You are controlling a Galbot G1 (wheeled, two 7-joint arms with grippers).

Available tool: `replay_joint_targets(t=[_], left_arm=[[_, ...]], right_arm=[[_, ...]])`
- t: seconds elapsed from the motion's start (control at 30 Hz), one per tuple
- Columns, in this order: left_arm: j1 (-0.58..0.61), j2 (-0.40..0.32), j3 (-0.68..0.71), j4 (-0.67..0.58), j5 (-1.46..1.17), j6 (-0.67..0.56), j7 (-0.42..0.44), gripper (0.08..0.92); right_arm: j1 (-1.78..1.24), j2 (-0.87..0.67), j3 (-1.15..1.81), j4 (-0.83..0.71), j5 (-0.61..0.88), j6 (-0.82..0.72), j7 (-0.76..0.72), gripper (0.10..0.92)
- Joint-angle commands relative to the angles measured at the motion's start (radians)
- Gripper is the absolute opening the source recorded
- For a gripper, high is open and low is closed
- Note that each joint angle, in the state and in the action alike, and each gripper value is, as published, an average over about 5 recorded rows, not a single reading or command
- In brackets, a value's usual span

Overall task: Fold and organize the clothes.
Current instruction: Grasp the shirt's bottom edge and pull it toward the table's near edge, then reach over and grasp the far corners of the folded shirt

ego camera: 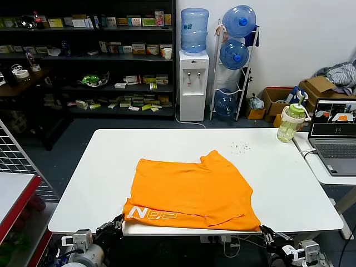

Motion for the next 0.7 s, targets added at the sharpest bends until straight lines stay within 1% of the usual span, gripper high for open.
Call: replay_joint_targets(t=[0.03, 0.17, 0.23, 0.3, 0.43, 0.5, 0.57, 0.63, 0.7], left_arm=[[0.043, 0.030, -0.015, -0.055, -0.018, 0.035, -0.018, 0.240], [-0.032, 0.055, -0.042, -0.038, -0.037, 0.023, 0.003, 0.352], [-0.106, 0.059, -0.051, -0.003, -0.031, -0.016, 0.043, 0.413], [-0.206, 0.047, -0.040, 0.062, -0.011, -0.072, 0.096, 0.474], [-0.475, -0.029, 0.035, 0.273, 0.027, -0.132, 0.174, 0.586], [-0.611, -0.069, 0.088, 0.407, 0.040, -0.142, 0.208, 0.647], [-0.724, -0.105, 0.145, 0.548, 0.054, -0.151, 0.249, 0.699], [-0.807, -0.135, 0.191, 0.667, 0.061, -0.156, 0.280, 0.757], [-0.880, -0.164, 0.228, 0.782, 0.063, -0.152, 0.309, 0.798]], right_arm=[[-0.030, -0.012, 0.055, 0.040, -0.006, 0.007, 0.005, 0.354], [0.110, -0.038, 0.035, 0.021, 0.029, 0.012, 0.003, 0.475], [0.238, -0.045, -0.004, -0.014, 0.042, 0.017, 0.004, 0.527], [0.410, -0.039, -0.075, -0.082, 0.054, 0.018, 0.014, 0.588], [0.806, 0.031, -0.273, -0.304, 0.080, 0.009, 0.054, 0.700], [0.971, 0.082, -0.373, -0.432, 0.081, 0.012, 0.066, 0.759], [1.117, 0.144, -0.459, -0.584, 0.078, 0.019, 0.068, 0.798], [1.208, 0.200, -0.513, -0.720, 0.067, 0.025, 0.058, 0.815], [1.271, 0.252, -0.552, -0.837, 0.041, 0.031, 0.038, 0.821]])
